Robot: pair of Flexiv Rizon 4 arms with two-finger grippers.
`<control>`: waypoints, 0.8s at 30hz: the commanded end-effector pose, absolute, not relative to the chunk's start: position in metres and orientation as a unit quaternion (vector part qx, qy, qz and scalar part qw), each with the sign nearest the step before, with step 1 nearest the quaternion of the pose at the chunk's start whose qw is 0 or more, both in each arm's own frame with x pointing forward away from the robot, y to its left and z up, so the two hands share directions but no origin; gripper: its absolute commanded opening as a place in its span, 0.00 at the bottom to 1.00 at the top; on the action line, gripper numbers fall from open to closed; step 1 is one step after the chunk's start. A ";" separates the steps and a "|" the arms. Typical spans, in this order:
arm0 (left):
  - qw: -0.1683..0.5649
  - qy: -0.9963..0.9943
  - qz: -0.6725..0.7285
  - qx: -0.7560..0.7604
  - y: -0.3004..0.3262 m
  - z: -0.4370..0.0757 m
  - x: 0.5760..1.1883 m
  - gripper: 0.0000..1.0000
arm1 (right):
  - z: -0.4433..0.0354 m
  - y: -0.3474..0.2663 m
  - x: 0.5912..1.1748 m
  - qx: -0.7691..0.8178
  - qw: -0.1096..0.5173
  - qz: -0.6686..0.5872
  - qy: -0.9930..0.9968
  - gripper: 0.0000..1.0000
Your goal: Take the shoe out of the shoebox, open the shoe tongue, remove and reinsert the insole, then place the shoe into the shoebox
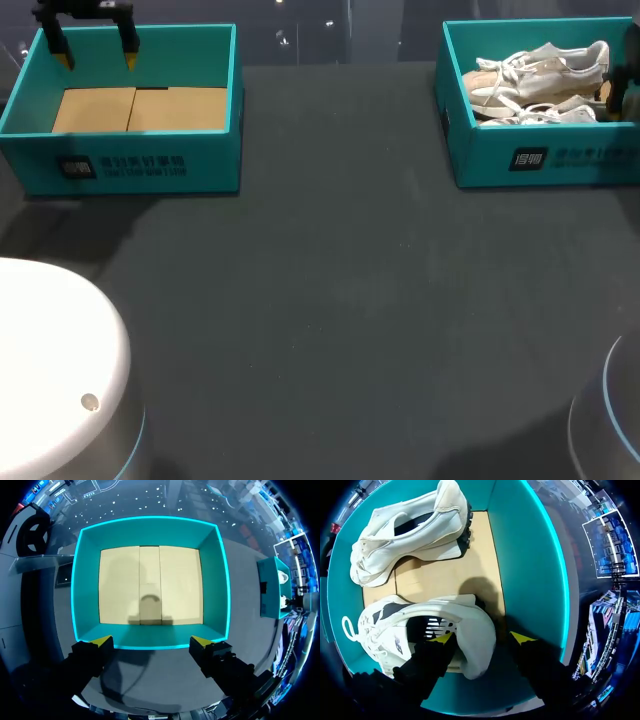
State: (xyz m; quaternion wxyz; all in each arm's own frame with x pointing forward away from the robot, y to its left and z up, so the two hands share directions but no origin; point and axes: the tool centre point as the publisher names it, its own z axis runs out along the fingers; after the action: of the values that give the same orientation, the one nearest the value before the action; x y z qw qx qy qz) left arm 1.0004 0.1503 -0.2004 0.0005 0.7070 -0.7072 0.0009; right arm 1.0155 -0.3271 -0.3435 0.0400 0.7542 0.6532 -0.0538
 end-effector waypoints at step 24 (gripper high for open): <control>0.000 -0.707 0.001 0.707 0.150 -0.200 1.000 1.00 | -0.364 -0.330 1.015 0.756 0.039 -0.057 0.651 0.00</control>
State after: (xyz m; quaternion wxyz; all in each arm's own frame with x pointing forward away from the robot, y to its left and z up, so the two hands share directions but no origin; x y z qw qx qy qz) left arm 1.0004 0.1502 -0.2004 0.0005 0.7070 -0.7072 0.0009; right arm 1.0141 -0.3328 -0.3654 0.0380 0.7555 0.6517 -0.0553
